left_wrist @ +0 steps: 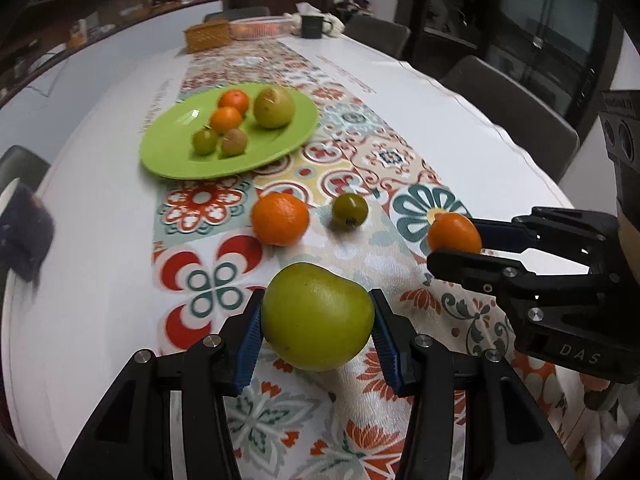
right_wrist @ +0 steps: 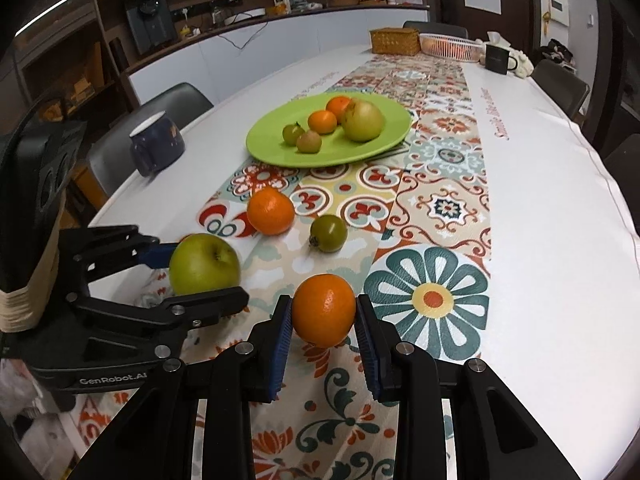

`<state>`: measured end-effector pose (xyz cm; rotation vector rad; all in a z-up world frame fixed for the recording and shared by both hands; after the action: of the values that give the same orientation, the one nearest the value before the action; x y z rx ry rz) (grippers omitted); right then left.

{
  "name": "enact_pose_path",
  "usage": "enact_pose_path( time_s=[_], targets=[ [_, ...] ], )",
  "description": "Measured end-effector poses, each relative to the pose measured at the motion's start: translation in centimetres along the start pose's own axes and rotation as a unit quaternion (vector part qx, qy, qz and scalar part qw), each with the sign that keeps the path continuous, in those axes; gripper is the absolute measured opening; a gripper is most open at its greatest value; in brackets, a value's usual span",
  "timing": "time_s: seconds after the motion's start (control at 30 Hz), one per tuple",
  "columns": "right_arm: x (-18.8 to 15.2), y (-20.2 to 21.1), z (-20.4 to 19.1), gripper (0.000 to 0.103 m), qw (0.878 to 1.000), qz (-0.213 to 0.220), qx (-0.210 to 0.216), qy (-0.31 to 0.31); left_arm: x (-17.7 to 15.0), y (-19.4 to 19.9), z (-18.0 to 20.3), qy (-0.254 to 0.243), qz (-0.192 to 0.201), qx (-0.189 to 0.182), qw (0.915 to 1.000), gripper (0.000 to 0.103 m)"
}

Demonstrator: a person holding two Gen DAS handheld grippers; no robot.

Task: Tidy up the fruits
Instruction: 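Carry the green apple onto the plate with the left gripper while the right places the tangerine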

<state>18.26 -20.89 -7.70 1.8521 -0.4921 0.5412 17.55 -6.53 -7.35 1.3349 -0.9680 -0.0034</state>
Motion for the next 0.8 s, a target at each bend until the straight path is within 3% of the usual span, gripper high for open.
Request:
enact_pose_path(
  time_s=[0.4, 0.8],
  targets=[
    [2.6, 2.8, -2.3, 0.032, 0.999, 0.051, 0.018, 0.003, 1.5, 4.4, -2.0, 0.019, 0.039, 0.051, 0.9977, 0.050],
    [8.6, 2.9, -3.9, 0.032, 0.996, 0.089, 0.025, 0.009, 5.5, 6.4, -5.8, 0.023, 0.070, 0.090, 0.9932, 0.049]
  ],
)
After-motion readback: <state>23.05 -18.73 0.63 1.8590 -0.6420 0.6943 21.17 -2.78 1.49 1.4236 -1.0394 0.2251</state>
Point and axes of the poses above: each gripper's, at about its wrist camera, not at the fingertips, and y roughly against the way its jaws point, z to its right, x to its top, the point moved 3 cm from there along -y, roughly the way its jaws point, and after that the axes turned 15 degrees about -y, right-handed, at the moved point
